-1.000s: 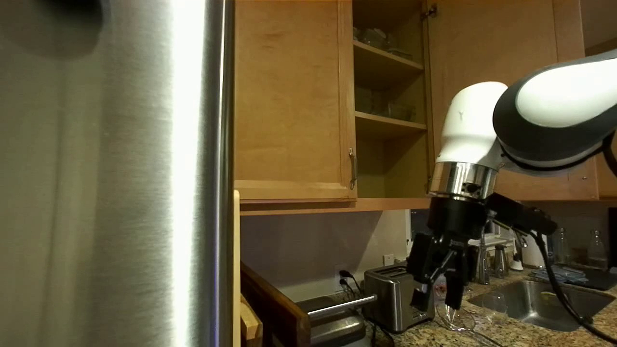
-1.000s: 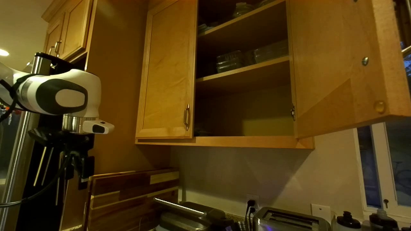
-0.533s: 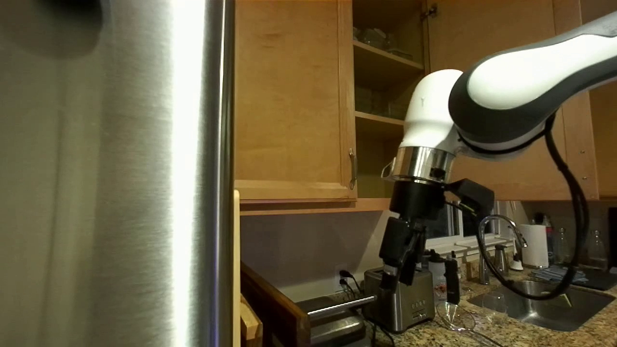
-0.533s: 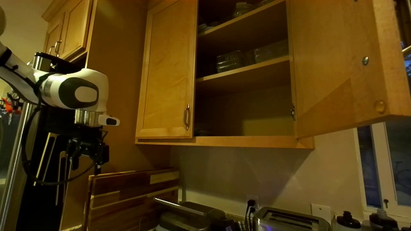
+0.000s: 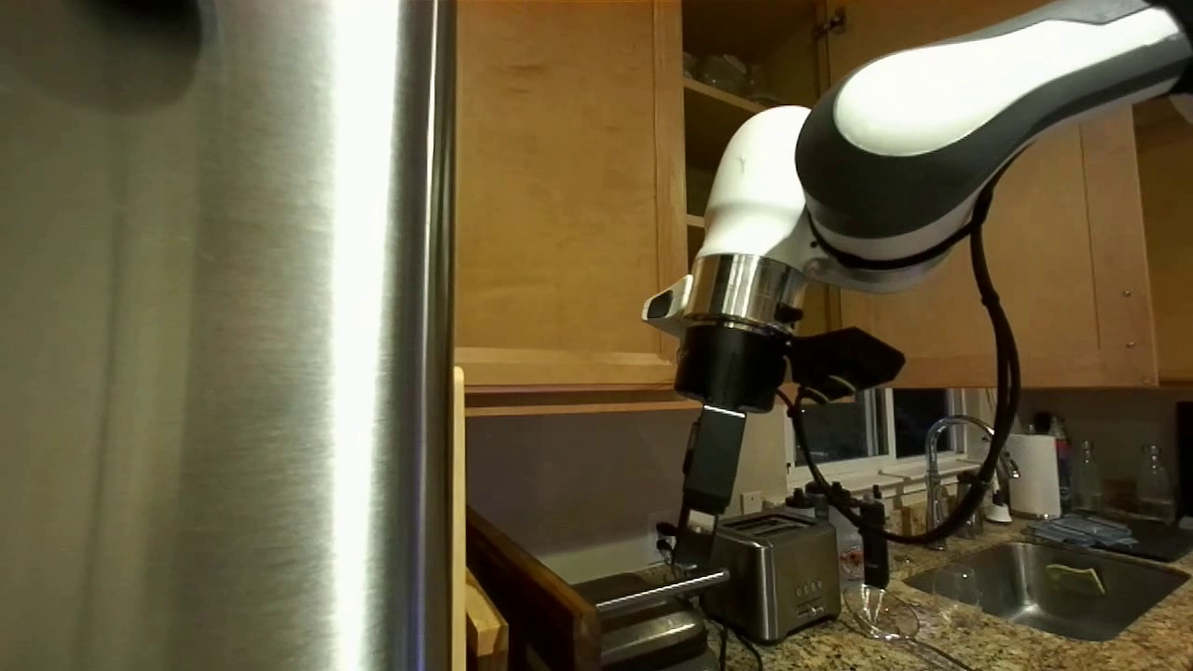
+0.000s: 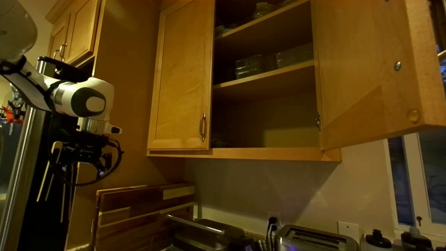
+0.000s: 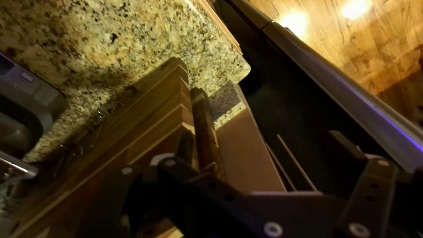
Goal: Take the magnet off the fridge wall and put it in the upper cupboard
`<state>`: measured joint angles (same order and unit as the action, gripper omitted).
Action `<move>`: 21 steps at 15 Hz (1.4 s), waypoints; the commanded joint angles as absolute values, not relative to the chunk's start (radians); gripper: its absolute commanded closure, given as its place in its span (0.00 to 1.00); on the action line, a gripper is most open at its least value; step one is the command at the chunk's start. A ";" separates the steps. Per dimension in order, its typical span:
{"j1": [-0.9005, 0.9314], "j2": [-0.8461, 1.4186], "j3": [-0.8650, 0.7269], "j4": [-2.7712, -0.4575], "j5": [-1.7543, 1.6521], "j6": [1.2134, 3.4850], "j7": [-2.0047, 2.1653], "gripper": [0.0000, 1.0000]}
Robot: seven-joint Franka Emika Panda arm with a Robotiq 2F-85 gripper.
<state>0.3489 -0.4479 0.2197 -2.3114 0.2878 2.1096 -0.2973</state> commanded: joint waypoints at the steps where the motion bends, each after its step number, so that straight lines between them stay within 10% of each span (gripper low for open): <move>1: 0.362 -0.438 0.214 -2.301 0.283 2.107 -0.297 0.00; 21: 0.527 -0.320 0.250 -2.063 0.389 2.253 -0.666 0.00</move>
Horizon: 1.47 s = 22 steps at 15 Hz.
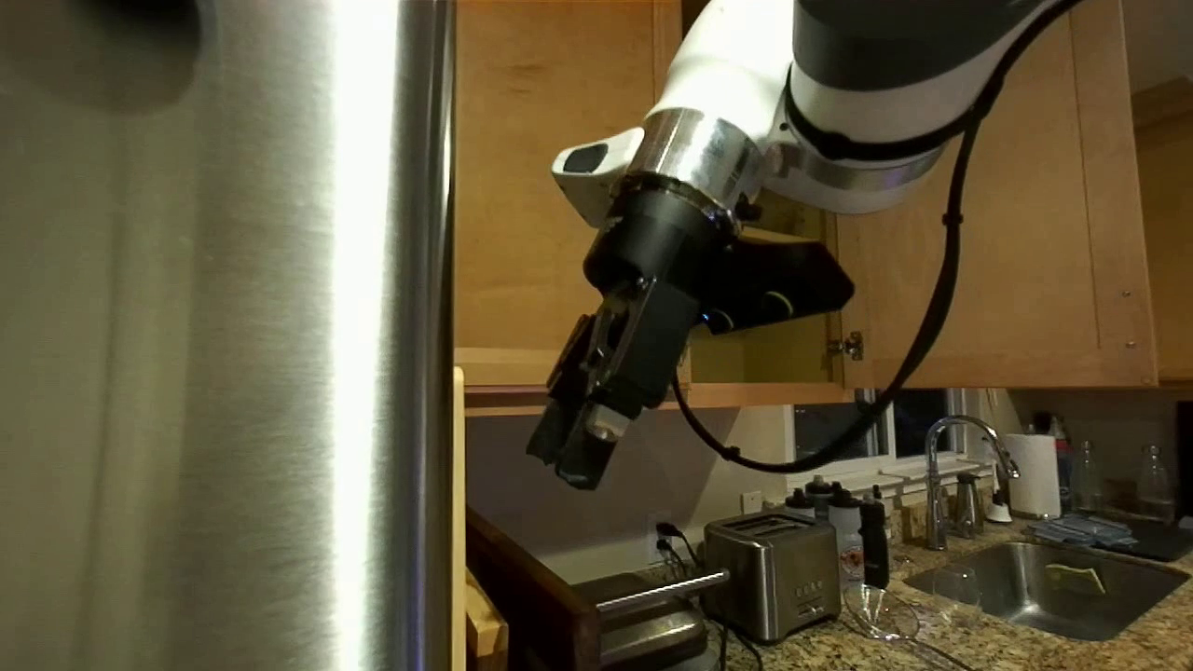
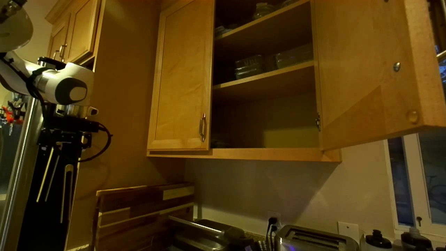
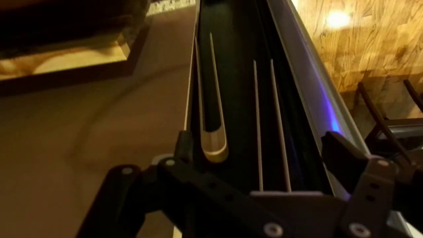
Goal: Take the magnet off the fridge wall and put it in the upper cupboard
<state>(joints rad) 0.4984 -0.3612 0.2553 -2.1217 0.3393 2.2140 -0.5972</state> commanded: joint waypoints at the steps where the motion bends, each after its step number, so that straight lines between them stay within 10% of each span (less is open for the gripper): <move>1: 0.532 -0.306 0.252 -2.043 0.405 2.259 -0.689 0.00; 6: 0.531 -0.229 0.275 -1.948 0.467 2.240 -0.771 0.04; 8: 0.523 -0.205 0.283 -1.924 0.488 2.231 -0.790 0.28; 19: 0.501 -0.221 0.283 -1.922 0.501 2.141 -0.820 0.91; 22: 0.497 -0.218 0.282 -1.921 0.502 2.138 -0.827 0.89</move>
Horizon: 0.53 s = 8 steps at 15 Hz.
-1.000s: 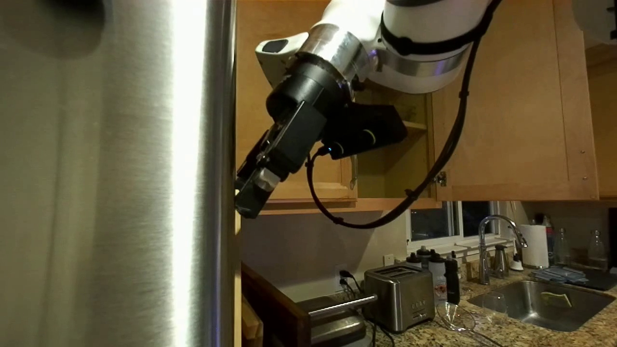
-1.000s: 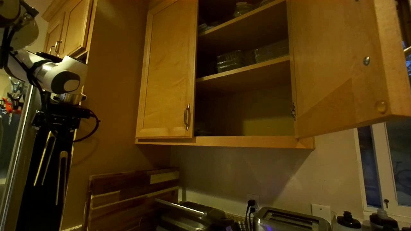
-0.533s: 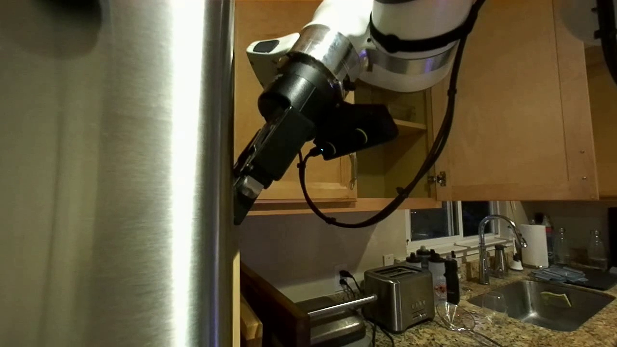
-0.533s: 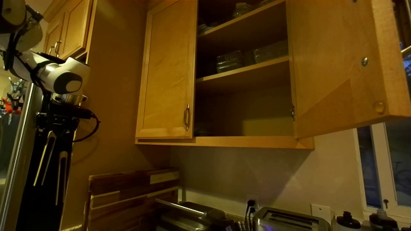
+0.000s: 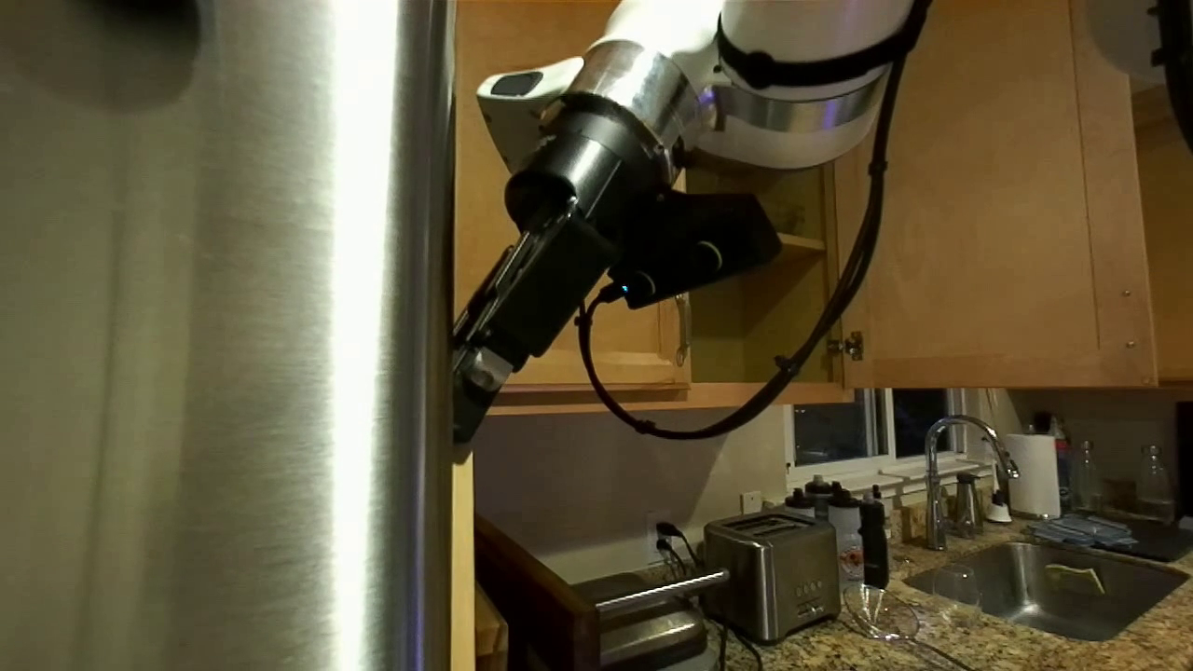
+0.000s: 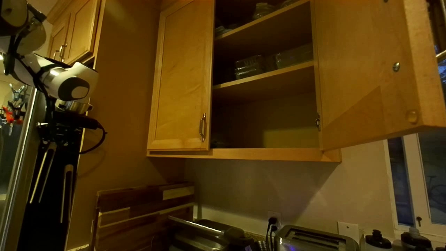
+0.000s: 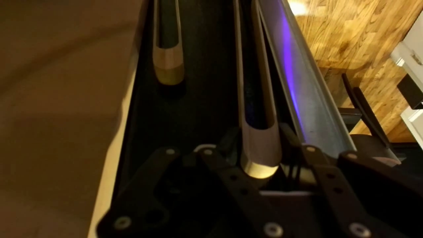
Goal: Take the magnet off the fridge wall and put it in the upper cupboard
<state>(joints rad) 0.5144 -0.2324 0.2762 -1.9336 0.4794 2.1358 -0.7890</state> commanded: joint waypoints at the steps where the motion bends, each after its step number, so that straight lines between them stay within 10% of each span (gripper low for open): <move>1: 0.496 -0.217 0.283 -1.920 0.500 2.137 -0.829 0.89; 8: 0.438 -0.275 0.251 -1.961 0.445 2.086 -0.781 0.90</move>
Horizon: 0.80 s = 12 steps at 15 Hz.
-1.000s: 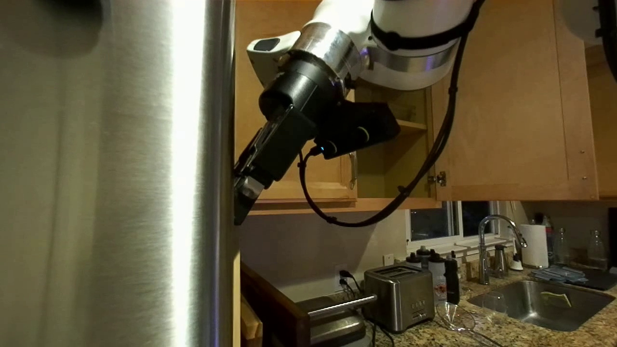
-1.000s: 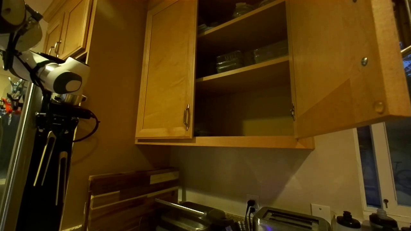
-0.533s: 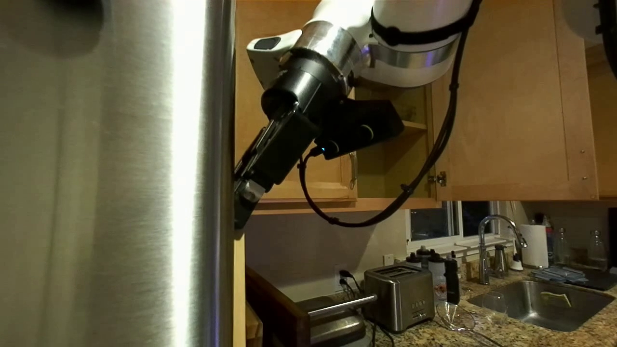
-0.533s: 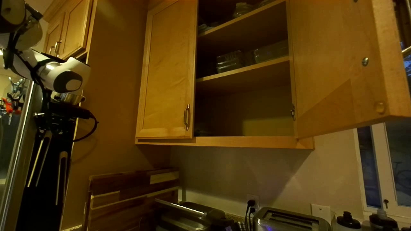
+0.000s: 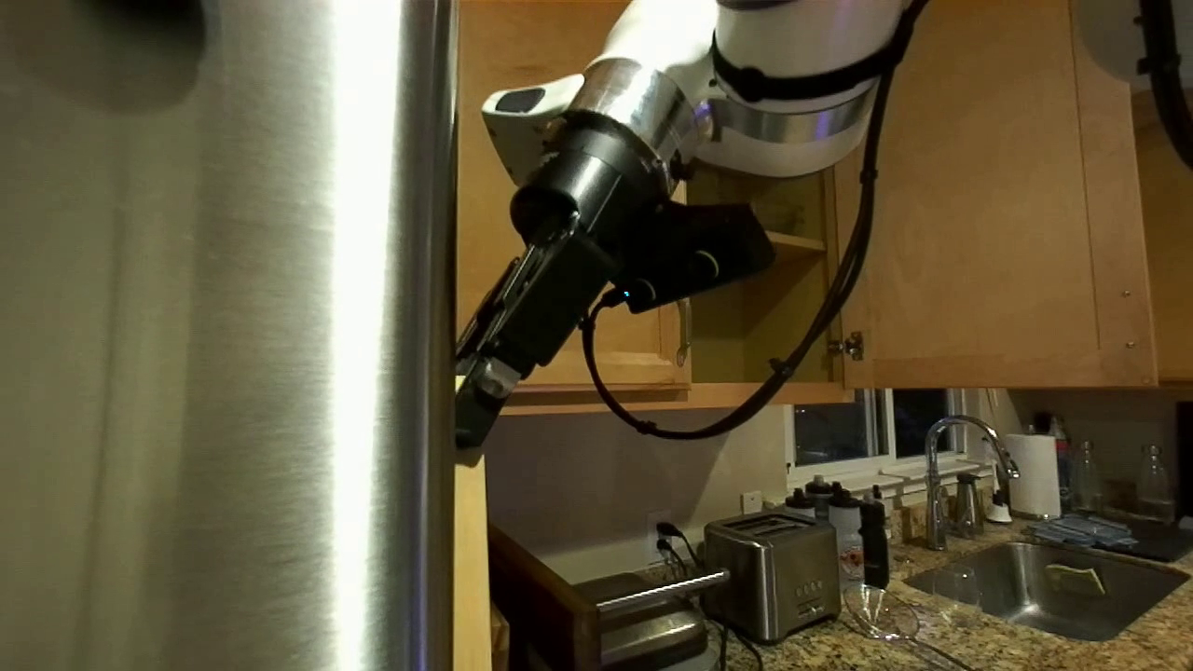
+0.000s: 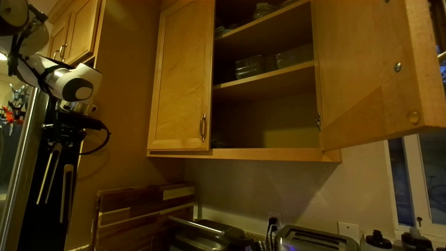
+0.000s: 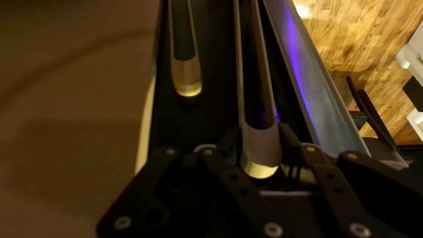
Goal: Take the magnet off the fridge wall and put it in the upper cupboard
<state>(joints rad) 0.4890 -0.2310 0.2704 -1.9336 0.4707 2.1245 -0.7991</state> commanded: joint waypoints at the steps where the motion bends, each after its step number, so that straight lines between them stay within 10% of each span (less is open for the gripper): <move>1: 0.422 -0.280 0.243 -1.966 0.437 2.078 -0.776 0.90; 12: 0.300 -0.403 0.203 -2.000 0.204 1.917 -0.532 0.90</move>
